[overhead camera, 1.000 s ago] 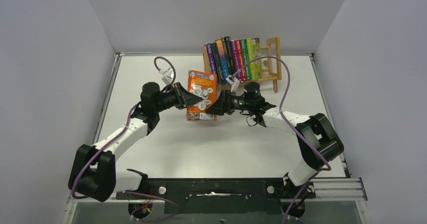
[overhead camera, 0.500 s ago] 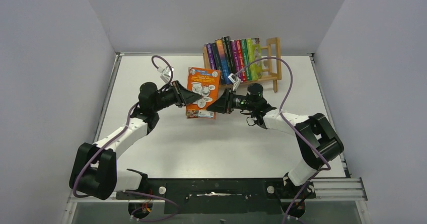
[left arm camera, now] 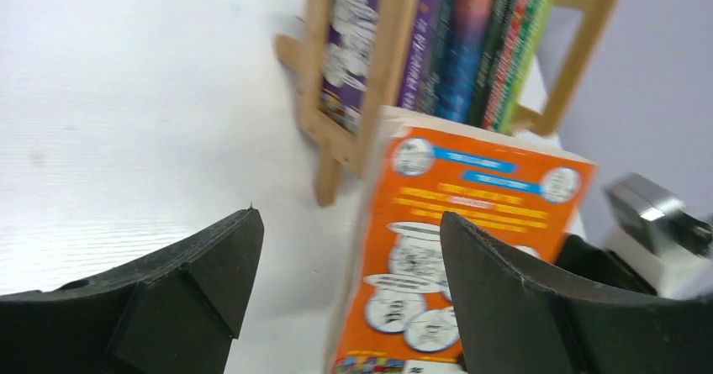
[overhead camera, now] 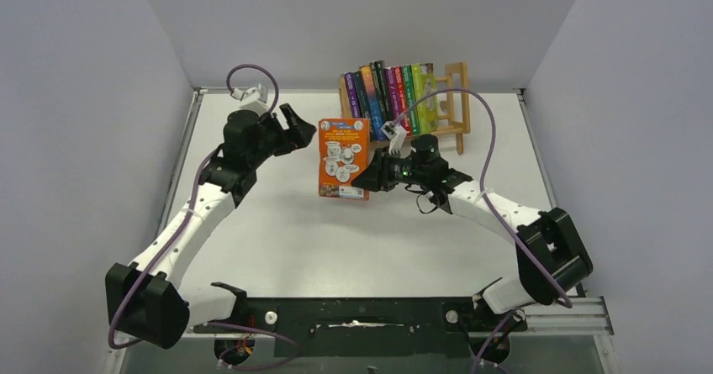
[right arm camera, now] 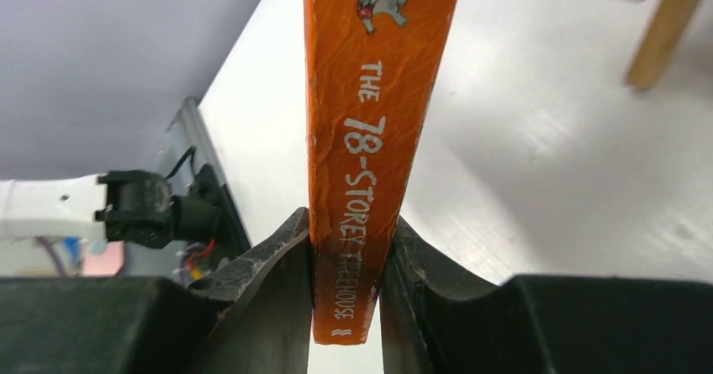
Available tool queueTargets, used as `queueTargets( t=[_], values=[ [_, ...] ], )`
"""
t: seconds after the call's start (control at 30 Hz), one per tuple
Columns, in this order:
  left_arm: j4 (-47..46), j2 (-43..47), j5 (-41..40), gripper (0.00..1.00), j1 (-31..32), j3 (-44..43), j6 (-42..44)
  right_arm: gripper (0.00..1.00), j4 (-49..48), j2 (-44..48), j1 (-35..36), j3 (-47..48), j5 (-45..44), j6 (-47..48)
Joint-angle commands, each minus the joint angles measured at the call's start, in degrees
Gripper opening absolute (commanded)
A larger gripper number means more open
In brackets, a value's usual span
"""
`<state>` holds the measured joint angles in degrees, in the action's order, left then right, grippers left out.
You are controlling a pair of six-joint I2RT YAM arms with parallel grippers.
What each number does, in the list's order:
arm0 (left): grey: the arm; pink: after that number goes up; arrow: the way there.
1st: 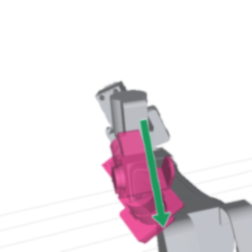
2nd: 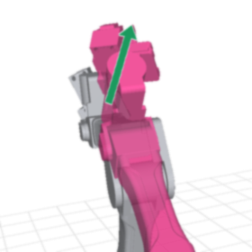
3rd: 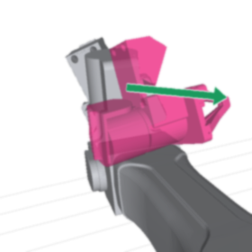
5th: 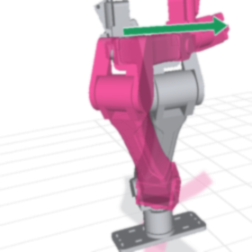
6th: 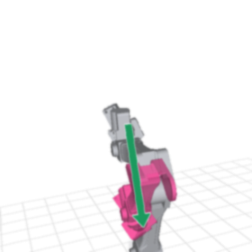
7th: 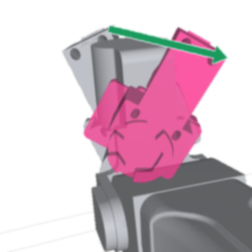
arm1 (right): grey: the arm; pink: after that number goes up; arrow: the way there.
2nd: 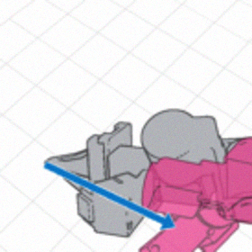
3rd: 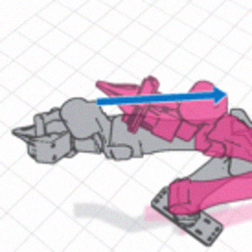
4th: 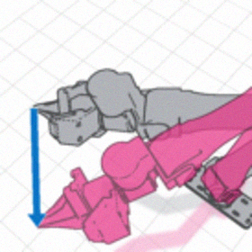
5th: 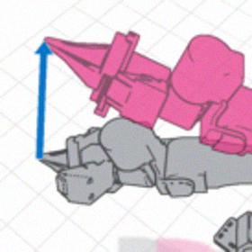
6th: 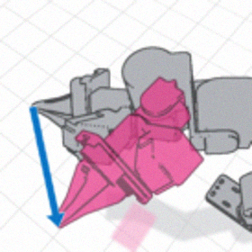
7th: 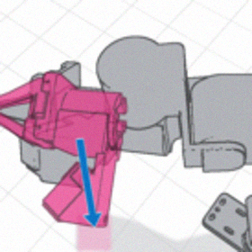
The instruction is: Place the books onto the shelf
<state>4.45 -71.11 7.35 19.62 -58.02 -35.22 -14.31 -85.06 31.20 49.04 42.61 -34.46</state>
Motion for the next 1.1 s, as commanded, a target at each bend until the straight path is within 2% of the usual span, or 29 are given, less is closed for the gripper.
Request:
queueTargets(
  t=[0.0, 0.17, 0.33, 0.5, 0.83, 1.07],
  values=[
    [9.88, 3.68, -18.52, 0.77, -0.61, -3.72, 3.91, 0.0, 6.42, 7.58, -0.85, 9.27, -10.44, 11.63],
    [4.62, 6.49, -13.6, 0.76, -0.63, 1.5, 2.57, 0.0, 16.19, 11.28, -3.03, 18.51, -25.33, 19.99],
    [1.39, 6.51, -9.36, 0.74, -0.54, 4.97, 0.1, 0.0, 17.66, 12.62, -7.51, 25.04, -38.68, 26.21],
    [0.95, 5.1, -7.41, 0.73, -0.45, 5.47, -0.49, 0.0, 20.43, 6.96, -9.77, 33.77, -51.3, 33.58],
    [0.16, 3.88, -5.17, 0.73, -0.48, 6.67, -2.0, 0.0, 21.96, -4.08, -12.31, 43.32, -62.25, 41.69],
    [-0.47, 3.9, -4.57, 0.73, -0.41, 7.37, -2.81, 0.0, 24.12, -7.68, -14.71, 44.94, -62.75, 40.66]
  ],
)
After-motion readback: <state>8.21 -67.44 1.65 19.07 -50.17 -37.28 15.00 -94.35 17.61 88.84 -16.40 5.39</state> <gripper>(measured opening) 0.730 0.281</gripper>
